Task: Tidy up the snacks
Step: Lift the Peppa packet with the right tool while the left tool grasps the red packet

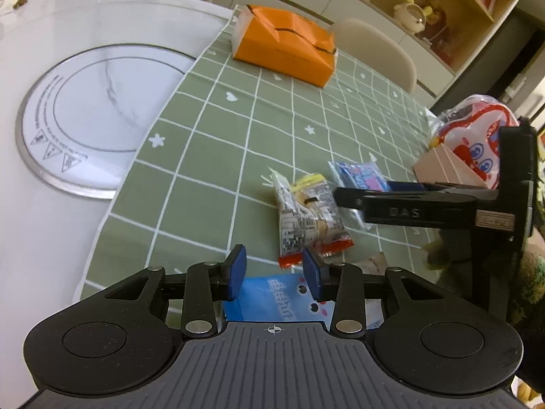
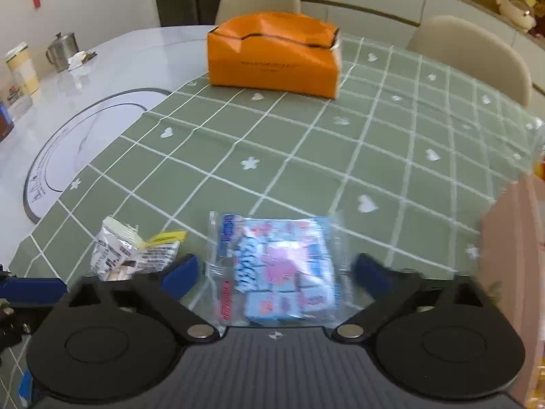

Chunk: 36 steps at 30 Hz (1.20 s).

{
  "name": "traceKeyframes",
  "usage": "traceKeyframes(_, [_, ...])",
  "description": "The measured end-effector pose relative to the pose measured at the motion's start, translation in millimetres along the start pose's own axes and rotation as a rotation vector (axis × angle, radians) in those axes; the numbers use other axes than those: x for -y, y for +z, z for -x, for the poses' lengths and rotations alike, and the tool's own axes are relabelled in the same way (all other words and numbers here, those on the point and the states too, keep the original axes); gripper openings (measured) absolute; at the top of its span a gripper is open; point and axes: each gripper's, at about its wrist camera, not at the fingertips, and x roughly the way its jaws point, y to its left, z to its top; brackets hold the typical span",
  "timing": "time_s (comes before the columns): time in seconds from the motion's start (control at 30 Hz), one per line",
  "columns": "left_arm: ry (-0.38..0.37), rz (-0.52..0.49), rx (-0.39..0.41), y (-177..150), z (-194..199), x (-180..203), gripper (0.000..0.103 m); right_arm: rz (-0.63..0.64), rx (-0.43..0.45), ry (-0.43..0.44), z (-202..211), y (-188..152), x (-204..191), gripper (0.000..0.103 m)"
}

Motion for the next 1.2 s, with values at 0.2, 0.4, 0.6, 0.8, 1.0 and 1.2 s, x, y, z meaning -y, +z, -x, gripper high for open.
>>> traceKeyframes(0.2, [-0.024, -0.002, -0.036, -21, 8, 16, 0.041, 0.030, 0.000, 0.047, 46, -23, 7, 0.049])
traceKeyframes(0.4, [-0.048, -0.026, -0.080, -49, 12, 51, 0.042, 0.071, 0.049, 0.117, 122, -63, 18, 0.047])
traceKeyframes(0.6, [-0.042, -0.091, -0.132, -79, 11, 93, 0.042, 0.012, 0.024, 0.097, 176, -121, 54, 0.046])
traceKeyframes(0.8, [-0.101, -0.076, -0.133, -90, 14, 140, 0.042, -0.070, 0.050, -0.055, 216, -181, 106, 0.046])
traceKeyframes(1.0, [-0.093, -0.033, -0.153, -94, -19, 197, 0.042, -0.098, 0.063, -0.197, 195, -213, 141, 0.047])
traceKeyframes(1.2, [-0.028, -0.096, -0.142, -95, -46, 241, 0.044, -0.099, 0.079, -0.038, 201, -226, 126, 0.049])
